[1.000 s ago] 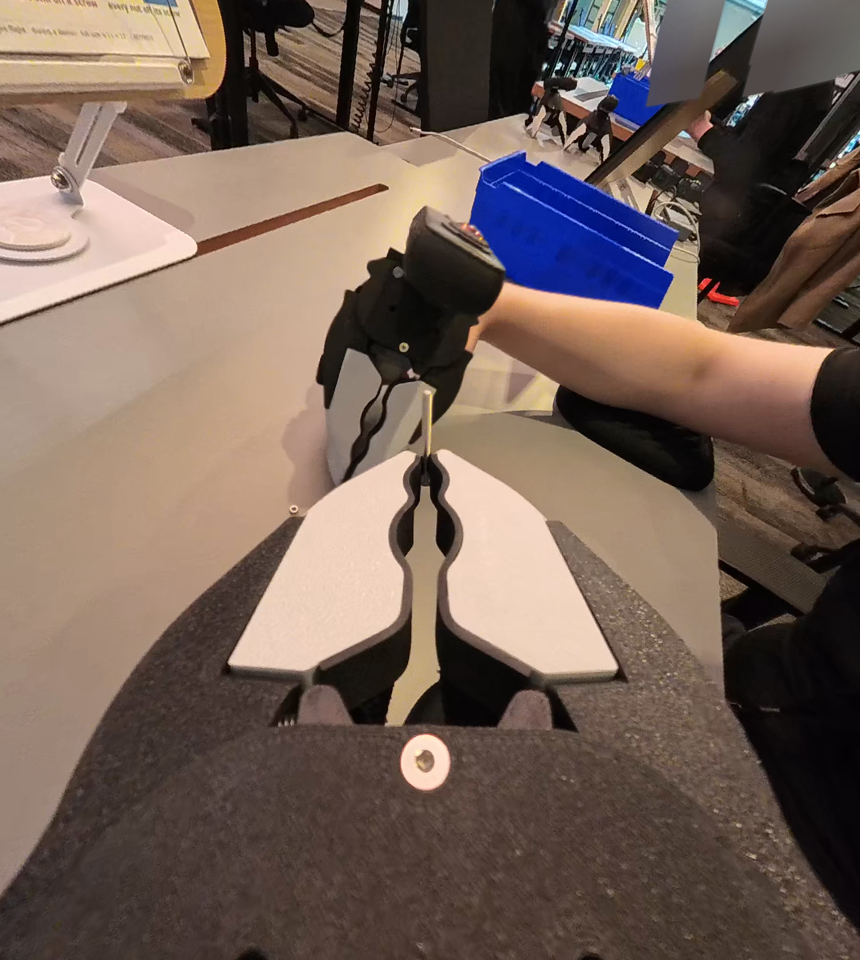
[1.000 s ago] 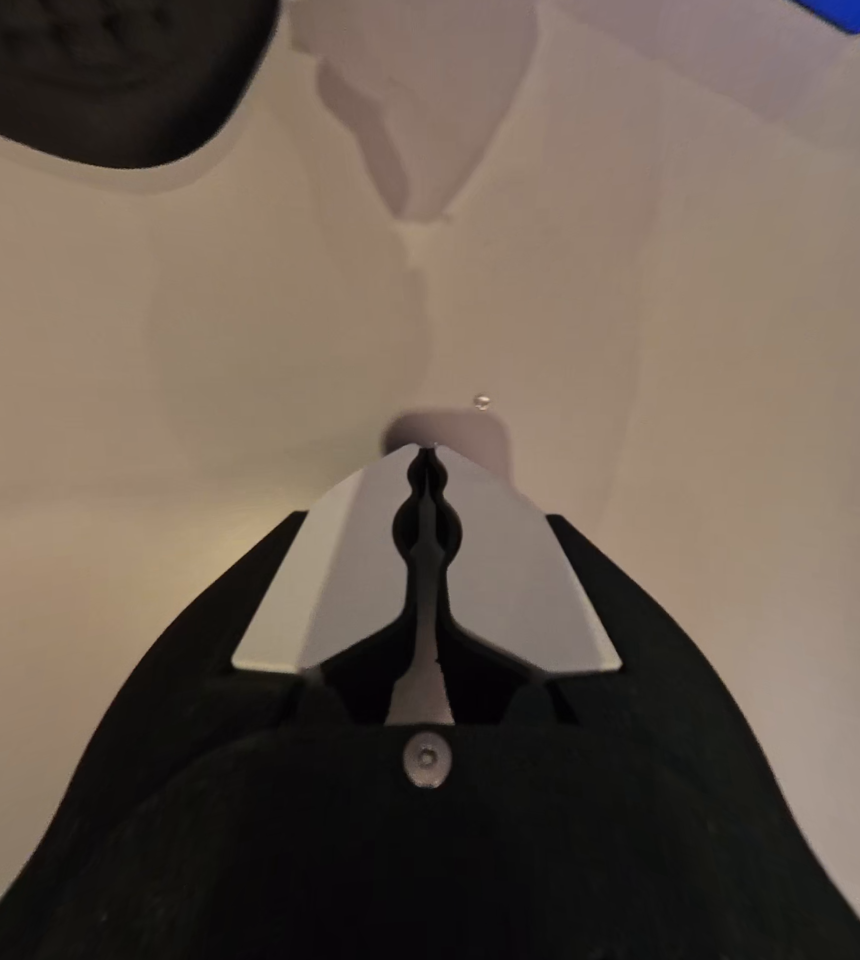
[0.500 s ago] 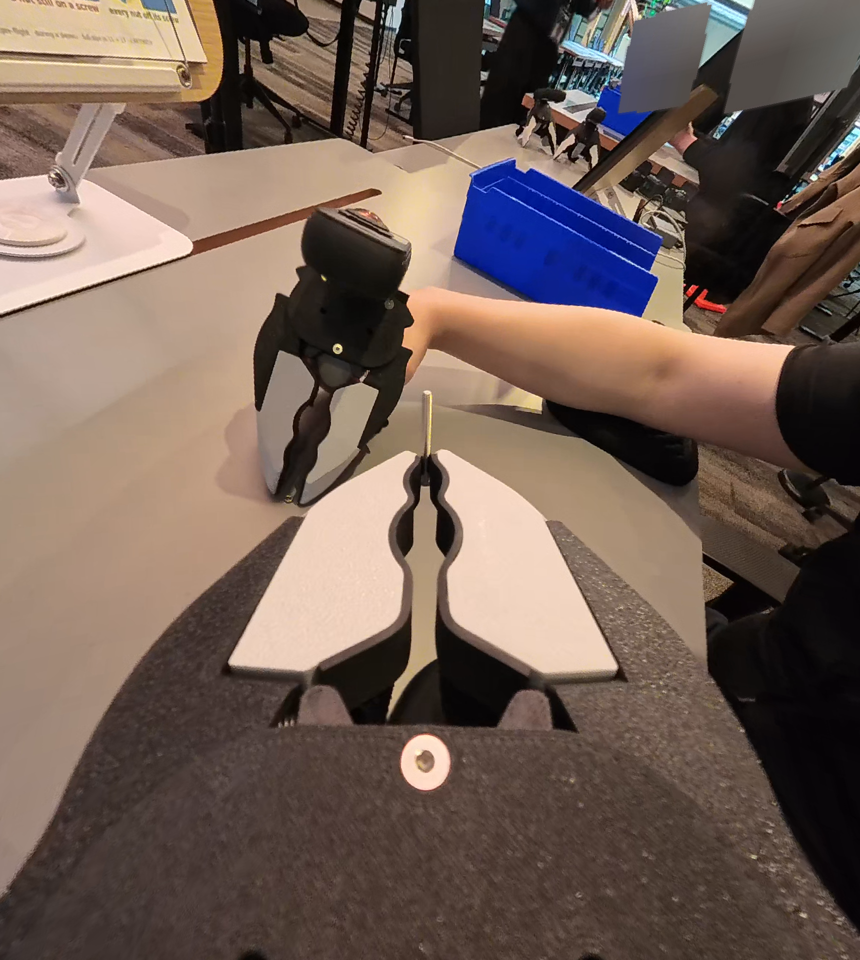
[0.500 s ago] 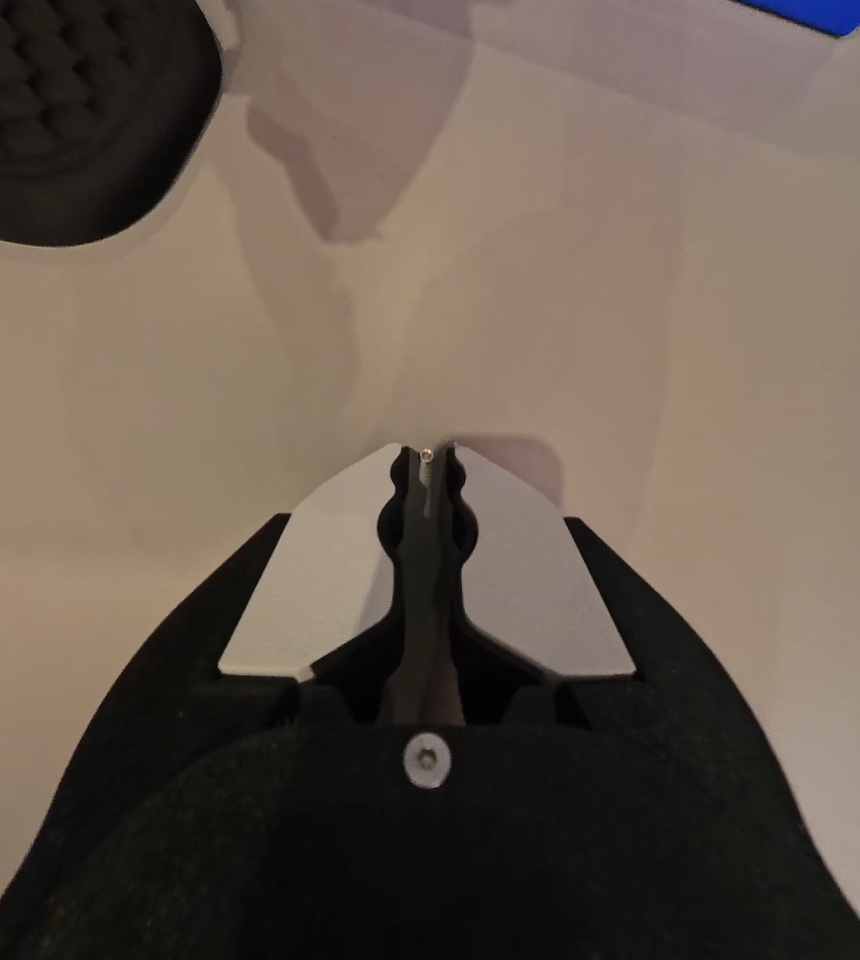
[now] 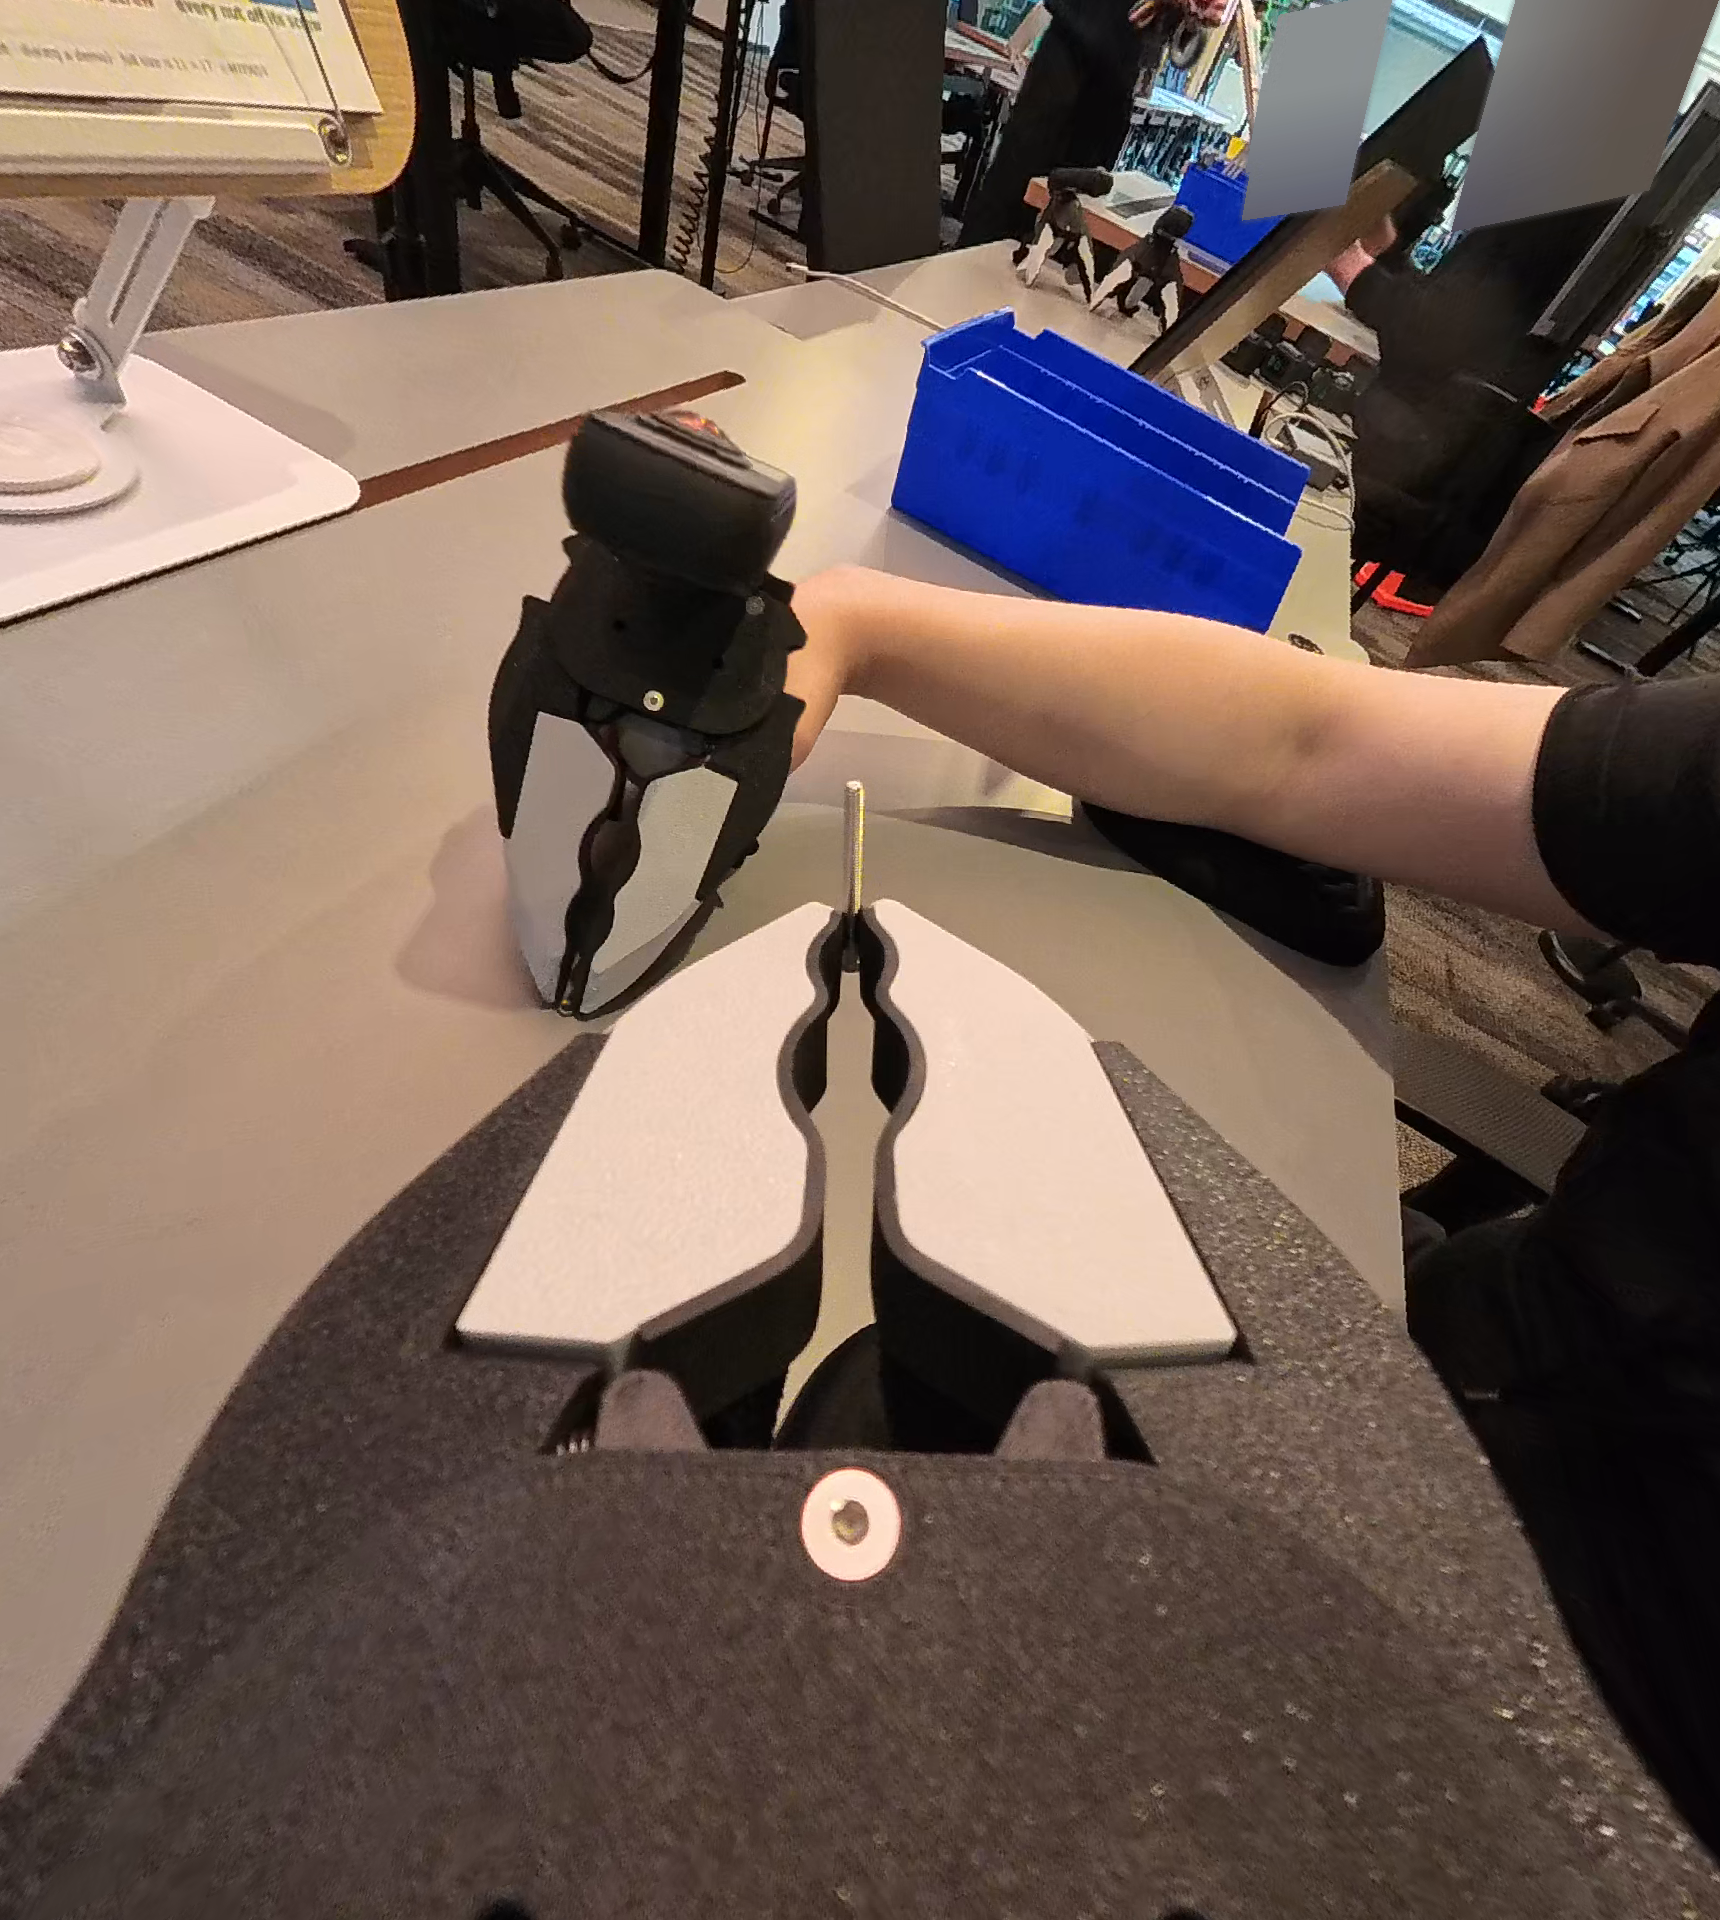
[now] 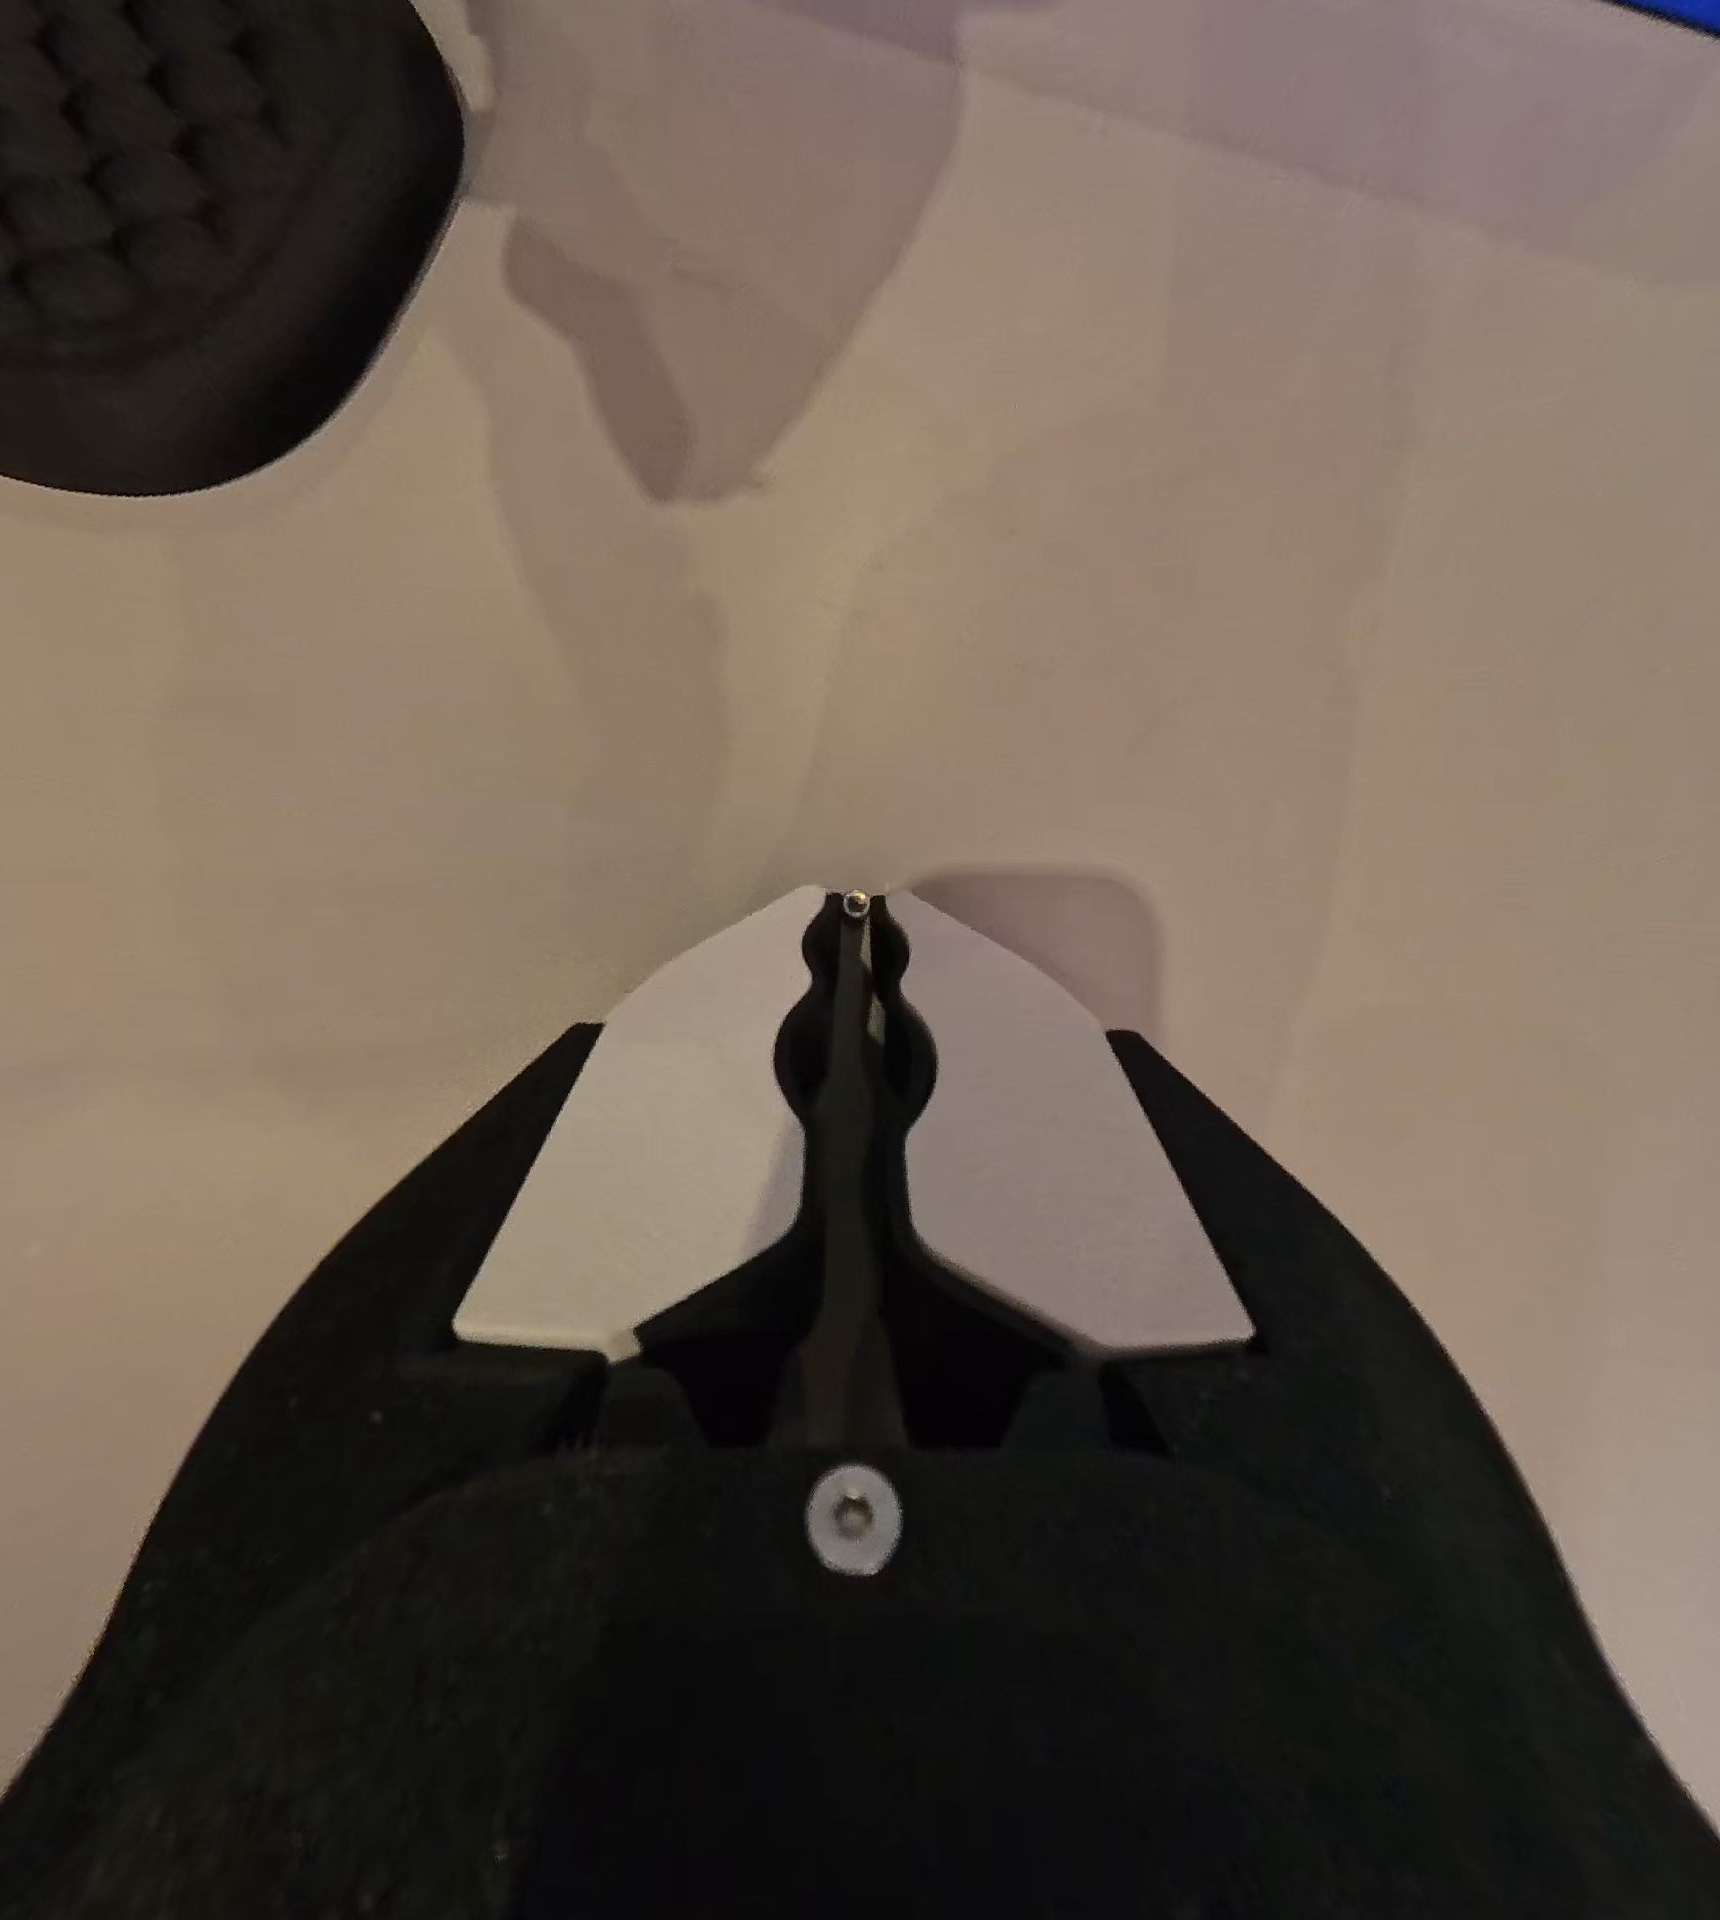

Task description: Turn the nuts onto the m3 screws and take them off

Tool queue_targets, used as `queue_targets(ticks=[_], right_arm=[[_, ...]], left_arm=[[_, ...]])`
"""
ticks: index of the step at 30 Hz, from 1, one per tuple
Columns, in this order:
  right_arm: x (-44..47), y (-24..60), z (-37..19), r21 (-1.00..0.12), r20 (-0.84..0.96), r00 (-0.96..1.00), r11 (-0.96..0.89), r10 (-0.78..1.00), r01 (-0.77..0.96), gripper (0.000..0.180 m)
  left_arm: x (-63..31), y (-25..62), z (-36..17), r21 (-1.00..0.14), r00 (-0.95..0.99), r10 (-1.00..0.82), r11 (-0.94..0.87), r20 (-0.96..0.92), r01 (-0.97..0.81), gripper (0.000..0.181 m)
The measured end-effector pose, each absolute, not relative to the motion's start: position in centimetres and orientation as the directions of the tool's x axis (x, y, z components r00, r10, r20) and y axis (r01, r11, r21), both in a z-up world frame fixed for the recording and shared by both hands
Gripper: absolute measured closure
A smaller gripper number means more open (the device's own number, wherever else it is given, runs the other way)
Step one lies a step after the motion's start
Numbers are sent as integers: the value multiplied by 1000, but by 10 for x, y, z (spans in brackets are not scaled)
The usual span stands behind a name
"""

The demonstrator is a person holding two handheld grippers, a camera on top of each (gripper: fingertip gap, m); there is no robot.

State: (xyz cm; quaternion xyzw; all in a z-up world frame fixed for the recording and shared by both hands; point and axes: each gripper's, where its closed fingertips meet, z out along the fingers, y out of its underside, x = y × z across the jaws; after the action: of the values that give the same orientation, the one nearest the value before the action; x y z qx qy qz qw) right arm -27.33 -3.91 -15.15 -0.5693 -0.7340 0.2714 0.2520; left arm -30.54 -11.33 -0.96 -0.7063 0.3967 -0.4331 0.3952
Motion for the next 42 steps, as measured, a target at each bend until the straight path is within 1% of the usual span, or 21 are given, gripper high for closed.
queue_targets(ticks=[16,19,23,27,29,32,36,42], right_arm=[[-263,-44,-151,-683,67,-229,212,971,699,176],[-260,-46,-149,-683,73,-233,219,970,697,180],[-253,-47,-152,-652,84,-232,230,969,723,180],[-260,-44,-142,-712,80,-199,196,977,674,180],[-268,-37,-139,-730,95,-157,176,983,661,171],[-275,-38,-142,-721,84,-145,161,986,674,167],[-278,-34,-150,-701,85,-101,131,991,701,166],[-282,-36,-151,-712,33,-78,79,996,697,168]], left_arm=[[-308,-107,-16,-896,341,-893,-382,294,-228,178],[-309,-104,-25,-889,363,-890,-380,275,-257,178],[-308,-104,-33,-881,366,-892,-379,265,-285,178],[-310,-102,-26,-890,370,-889,-377,270,-255,179],[-313,-101,-22,-894,372,-886,-378,276,-238,179],[-315,-102,-20,-895,372,-885,-381,280,-234,178],[-316,-106,-21,-895,370,-888,-377,274,-240,178],[-314,-108,-21,-896,363,-890,-376,277,-238,179]])
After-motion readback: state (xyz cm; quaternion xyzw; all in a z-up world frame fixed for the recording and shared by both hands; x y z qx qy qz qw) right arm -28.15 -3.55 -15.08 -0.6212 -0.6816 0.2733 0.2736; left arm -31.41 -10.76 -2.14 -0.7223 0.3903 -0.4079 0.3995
